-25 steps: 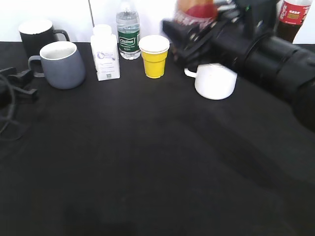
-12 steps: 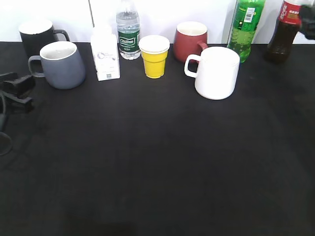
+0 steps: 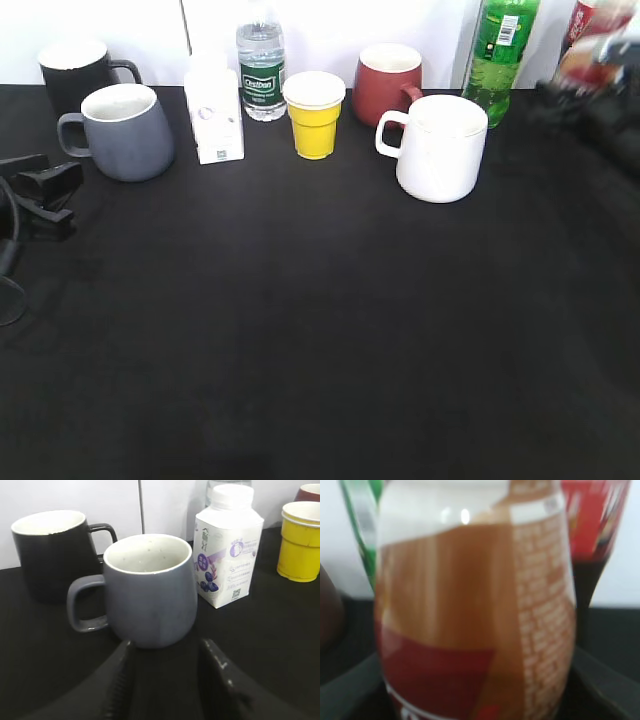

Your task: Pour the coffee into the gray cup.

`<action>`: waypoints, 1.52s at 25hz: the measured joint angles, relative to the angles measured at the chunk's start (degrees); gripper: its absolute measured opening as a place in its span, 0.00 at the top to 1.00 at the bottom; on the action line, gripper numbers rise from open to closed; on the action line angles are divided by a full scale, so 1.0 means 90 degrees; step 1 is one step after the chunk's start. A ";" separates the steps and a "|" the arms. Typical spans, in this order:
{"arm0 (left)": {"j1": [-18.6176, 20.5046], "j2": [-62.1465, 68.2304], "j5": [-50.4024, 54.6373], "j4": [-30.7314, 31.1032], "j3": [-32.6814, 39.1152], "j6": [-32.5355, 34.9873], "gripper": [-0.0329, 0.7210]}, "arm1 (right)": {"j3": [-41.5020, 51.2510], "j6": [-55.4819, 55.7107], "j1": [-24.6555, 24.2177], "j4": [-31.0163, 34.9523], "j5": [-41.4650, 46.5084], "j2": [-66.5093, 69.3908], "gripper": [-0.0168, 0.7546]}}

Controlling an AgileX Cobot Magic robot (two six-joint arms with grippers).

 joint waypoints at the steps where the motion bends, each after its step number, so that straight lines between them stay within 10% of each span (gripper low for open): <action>1: 0.0000 0.0000 0.0005 0.0006 0.0000 0.0000 0.53 | -0.0077 0.0000 0.0000 0.0000 -0.0012 0.0199 0.29; 23: 0.0000 -0.0160 0.0195 0.0021 0.0000 0.0000 0.53 | 0.0393 0.0164 0.0000 -0.0343 0.1360 -0.0847 0.15; 29: 0.0000 -0.1824 0.5110 0.0012 -0.1278 0.0000 0.53 | 0.0257 0.0616 0.0214 -0.1029 0.6004 -0.2806 0.20; 38: -0.1257 -0.3694 1.1718 -0.1412 -0.2447 0.0000 0.30 | -0.0487 0.0320 0.1826 0.0507 1.1311 -0.4600 0.21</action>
